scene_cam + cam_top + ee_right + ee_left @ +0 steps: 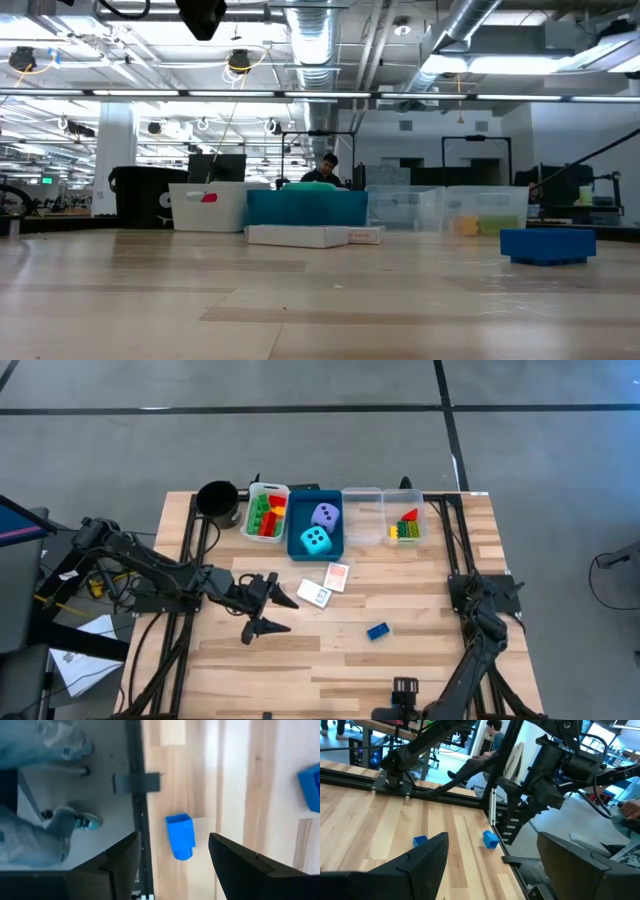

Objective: Pick & Place Toys
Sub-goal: Put the large blue game piece into the white bin

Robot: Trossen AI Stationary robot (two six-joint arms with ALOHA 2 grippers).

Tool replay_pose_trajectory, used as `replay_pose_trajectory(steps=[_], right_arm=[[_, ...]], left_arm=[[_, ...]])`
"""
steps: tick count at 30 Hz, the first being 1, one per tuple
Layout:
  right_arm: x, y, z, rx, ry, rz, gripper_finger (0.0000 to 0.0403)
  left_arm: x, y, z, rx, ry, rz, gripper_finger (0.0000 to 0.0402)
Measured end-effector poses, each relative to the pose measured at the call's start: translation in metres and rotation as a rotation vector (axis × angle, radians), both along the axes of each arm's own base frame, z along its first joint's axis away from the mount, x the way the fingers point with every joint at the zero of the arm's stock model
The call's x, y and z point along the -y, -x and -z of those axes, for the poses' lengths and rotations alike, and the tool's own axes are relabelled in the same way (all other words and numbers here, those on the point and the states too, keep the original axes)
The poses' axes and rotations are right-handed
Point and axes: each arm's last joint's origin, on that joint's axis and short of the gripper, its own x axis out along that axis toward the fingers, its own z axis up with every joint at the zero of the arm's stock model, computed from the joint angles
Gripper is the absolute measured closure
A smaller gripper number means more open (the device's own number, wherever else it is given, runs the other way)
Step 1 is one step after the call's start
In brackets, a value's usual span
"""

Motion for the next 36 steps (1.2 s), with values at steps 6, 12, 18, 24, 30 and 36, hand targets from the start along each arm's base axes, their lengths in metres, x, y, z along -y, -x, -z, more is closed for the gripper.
replay_pose_trajectory(steps=[6,12,18,24,30,36], right_arm=[[0.007,-0.011,0.008,-0.004,-0.005,0.06,0.0167],[0.006,-0.009,0.011,-0.007,-0.002,0.077,0.0134],[0.0,0.006,0.011,-0.007,0.038,0.118,0.0107],[-0.007,0.018,0.011,0.028,0.05,0.188,0.0101],[-0.013,0.026,0.01,0.056,0.048,0.215,0.0101],[-0.012,0.025,0.01,0.095,0.082,0.198,0.0101]], left_arm=[[0.0,0.0,0.0,0.0,-0.002,0.001,0.0105],[0.0,0.0,0.0,0.0,-0.002,0.001,0.0105],[0.0,0.0,0.0,0.0,-0.003,0.001,0.0105],[0.0,0.0,0.0,0.01,-0.036,0.005,0.0105],[0.0,0.0,0.0,0.026,-0.093,0.014,0.0105],[0.0,0.0,0.0,0.048,-0.164,0.021,0.0105]])
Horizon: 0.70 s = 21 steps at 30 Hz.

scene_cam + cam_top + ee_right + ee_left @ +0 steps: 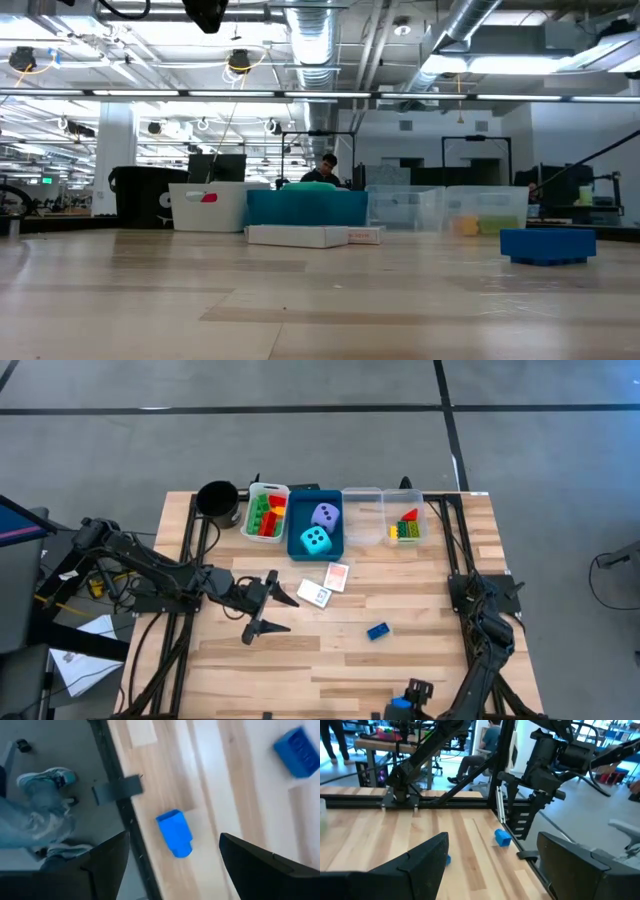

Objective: Pick & Place Toys
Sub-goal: Put the large blue game piece into the white bin

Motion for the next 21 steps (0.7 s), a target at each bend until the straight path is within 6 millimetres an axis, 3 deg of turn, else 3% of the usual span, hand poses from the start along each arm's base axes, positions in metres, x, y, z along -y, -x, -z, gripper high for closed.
replay_pose_trajectory(steps=[5,10,21], right_arm=[[0.006,0.002,0.024,-0.059,0.086,-0.016,0.0101],[0.004,0.005,0.051,-0.156,0.037,-0.002,0.0101],[0.005,0.008,0.057,-0.19,0.061,-0.076,0.0101]], left_arm=[[0.0,0.0,0.0,0.007,-0.018,0.0,0.0105],[0.0,0.0,0.0,0.009,-0.019,-0.003,0.0105],[0.0,0.0,-0.001,0.002,0.011,-0.005,0.0105]])
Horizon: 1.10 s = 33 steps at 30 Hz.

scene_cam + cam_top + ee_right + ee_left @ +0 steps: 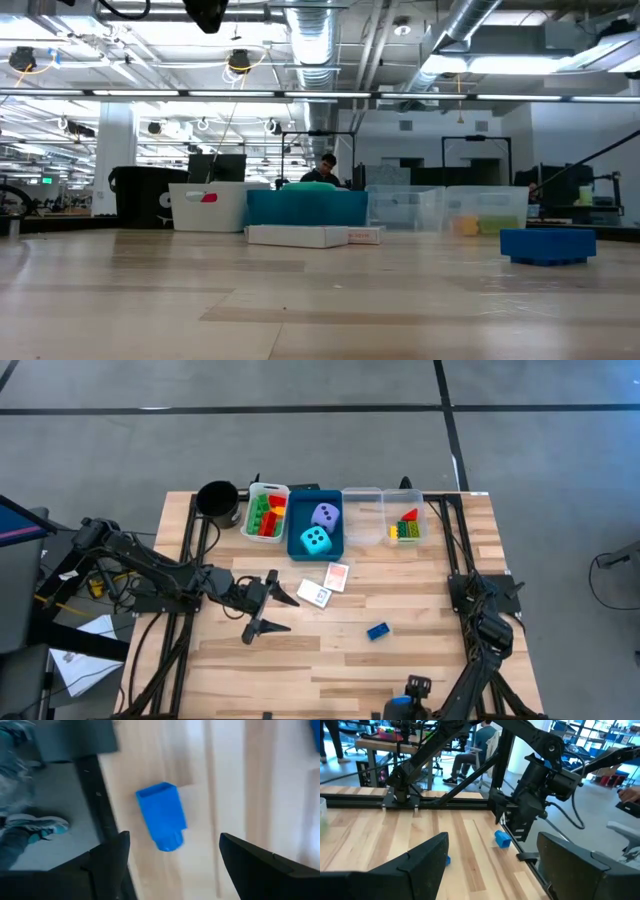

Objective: Pick & Place Toys
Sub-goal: Put the large blue game piece into the white bin

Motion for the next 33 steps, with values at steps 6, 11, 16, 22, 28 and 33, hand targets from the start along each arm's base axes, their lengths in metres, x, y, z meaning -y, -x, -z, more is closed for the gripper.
replay_pose_trajectory(steps=[6,11,16,22,28,33], right_arm=[[0.001,0.0,0.0,-0.011,0.009,-0.021,0.0101],[-0.002,-0.004,0.001,0.015,-0.034,-0.026,0.0101],[0.004,-0.003,0.01,0.003,0.018,-0.026,0.0101],[0.004,-0.007,0.039,-0.021,-0.067,-0.007,0.0101],[0.009,-0.01,0.046,-0.043,-0.071,-0.013,0.0101],[0.011,-0.018,0.046,-0.02,-0.099,0.009,0.0125]], left_arm=[[0.001,0.0,0.001,-0.009,0.008,0.004,0.0105],[0.002,0.001,0.001,-0.009,0.011,0.008,0.0105],[0.002,0.001,0.001,-0.01,0.011,0.01,0.0105],[0.002,0.001,0.001,-0.009,0.01,0.011,0.0105],[0.002,0.001,0.001,-0.009,0.009,0.01,0.0105],[0.002,0.001,0.001,-0.009,0.008,0.01,0.0105]])
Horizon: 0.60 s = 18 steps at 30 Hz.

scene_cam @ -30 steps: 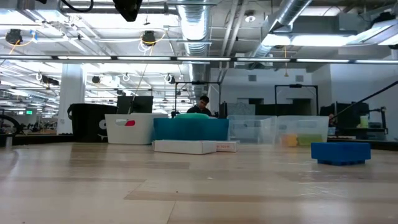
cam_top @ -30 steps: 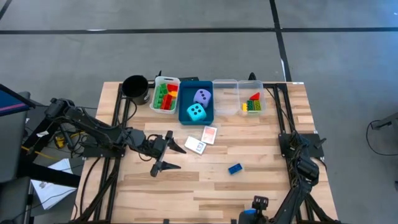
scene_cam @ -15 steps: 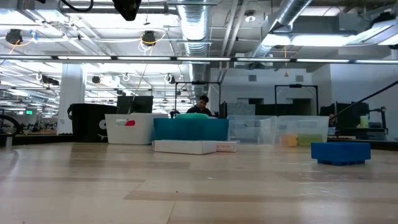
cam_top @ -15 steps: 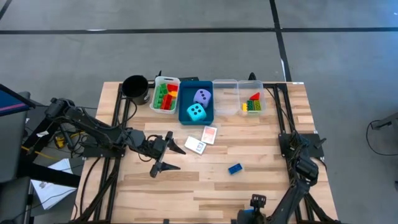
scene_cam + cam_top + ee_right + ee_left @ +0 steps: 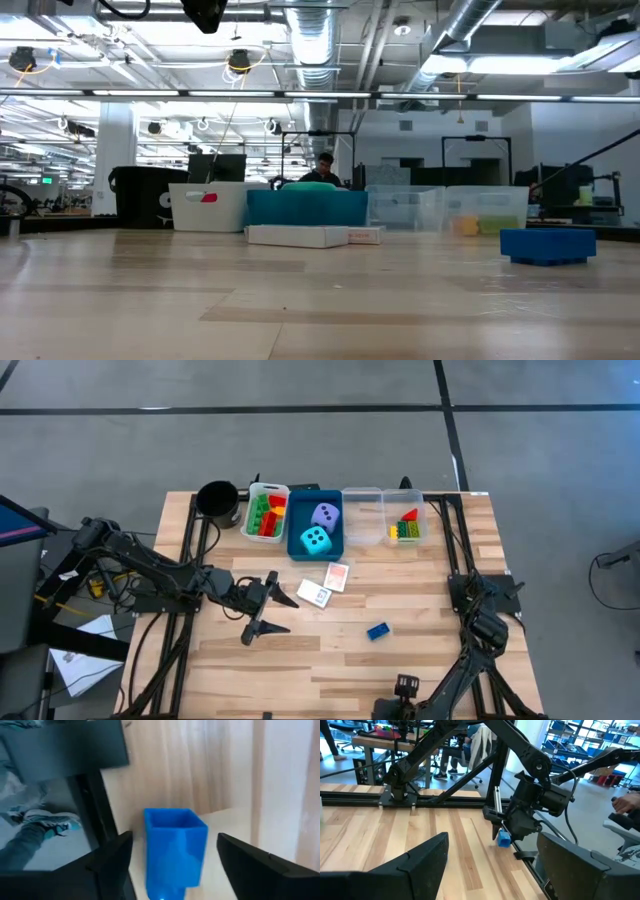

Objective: Pick & Place Toys
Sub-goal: Put the large blue game piece into the white bin

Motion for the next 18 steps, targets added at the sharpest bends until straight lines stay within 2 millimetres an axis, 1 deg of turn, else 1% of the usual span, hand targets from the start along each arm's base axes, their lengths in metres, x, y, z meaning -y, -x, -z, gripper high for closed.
replay_pose_trajectory(steps=[3,7,12,14,16,18], right_arm=[[0.003,-0.003,0.0,-0.004,0.005,0.012,0.0173],[0.006,-0.007,0.0,-0.006,0.0,0.048,0.0276],[0.006,-0.007,-0.001,-0.003,0.0,0.067,0.0276],[0.007,-0.006,-0.005,-0.005,0.002,0.064,0.0276],[0.011,-0.004,-0.015,-0.001,0.006,0.073,0.0276],[0.016,-0.001,-0.03,0.024,0.022,0.089,0.0276]], left_arm=[[0.0,0.0,0.0,0.0,0.0,-0.001,0.0105],[0.0,0.0,0.0,0.0,0.0,-0.004,0.0105],[0.0,0.0,0.0,0.0,0.0,-0.004,0.0105],[0.0,0.0,0.0,-0.001,0.003,-0.004,0.0105],[0.0,0.0,0.0,-0.005,0.018,-0.005,0.0105],[0.0,0.0,0.0,-0.011,0.038,-0.007,0.0105]])
